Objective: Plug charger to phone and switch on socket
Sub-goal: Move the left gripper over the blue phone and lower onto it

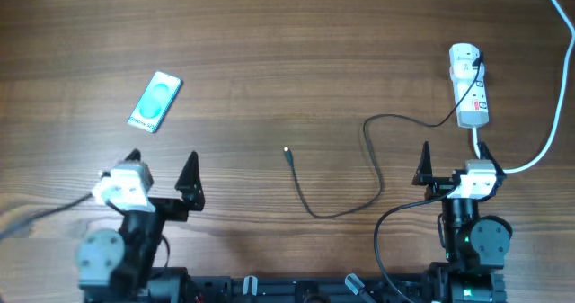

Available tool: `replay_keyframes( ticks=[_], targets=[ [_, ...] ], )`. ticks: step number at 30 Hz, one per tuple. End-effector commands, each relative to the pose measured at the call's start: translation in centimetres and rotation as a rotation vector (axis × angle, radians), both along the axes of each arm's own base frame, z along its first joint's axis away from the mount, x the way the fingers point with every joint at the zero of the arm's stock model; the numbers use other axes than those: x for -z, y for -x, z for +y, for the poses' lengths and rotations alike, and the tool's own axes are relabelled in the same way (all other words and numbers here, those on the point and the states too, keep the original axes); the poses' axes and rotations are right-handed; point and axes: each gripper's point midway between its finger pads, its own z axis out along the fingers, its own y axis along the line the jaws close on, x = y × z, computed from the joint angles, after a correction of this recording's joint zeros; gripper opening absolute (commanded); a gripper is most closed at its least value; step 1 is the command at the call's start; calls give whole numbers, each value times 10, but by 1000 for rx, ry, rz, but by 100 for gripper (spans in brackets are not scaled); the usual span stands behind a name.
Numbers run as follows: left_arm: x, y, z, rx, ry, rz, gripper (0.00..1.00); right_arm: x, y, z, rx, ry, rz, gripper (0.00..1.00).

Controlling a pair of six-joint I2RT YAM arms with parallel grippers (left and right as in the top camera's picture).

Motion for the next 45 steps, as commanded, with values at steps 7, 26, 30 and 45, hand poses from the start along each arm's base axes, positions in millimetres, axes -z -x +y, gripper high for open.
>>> replay_keyframes(
  ticks=[7, 26, 30, 45],
  targets=[
    [-60, -32, -17, 96, 4, 377, 100, -3, 0, 3, -17, 6, -12, 100],
    [15, -142, -19, 108, -1, 986, 88, -3, 0, 3, -17, 6, -12, 100],
    [37, -158, -20, 108, 0, 1025, 4, -3, 0, 3, -17, 6, -12, 100],
    [114, -196, 36, -274, -111, 1159, 4, -3, 0, 3, -17, 6, -12, 100]
  ],
)
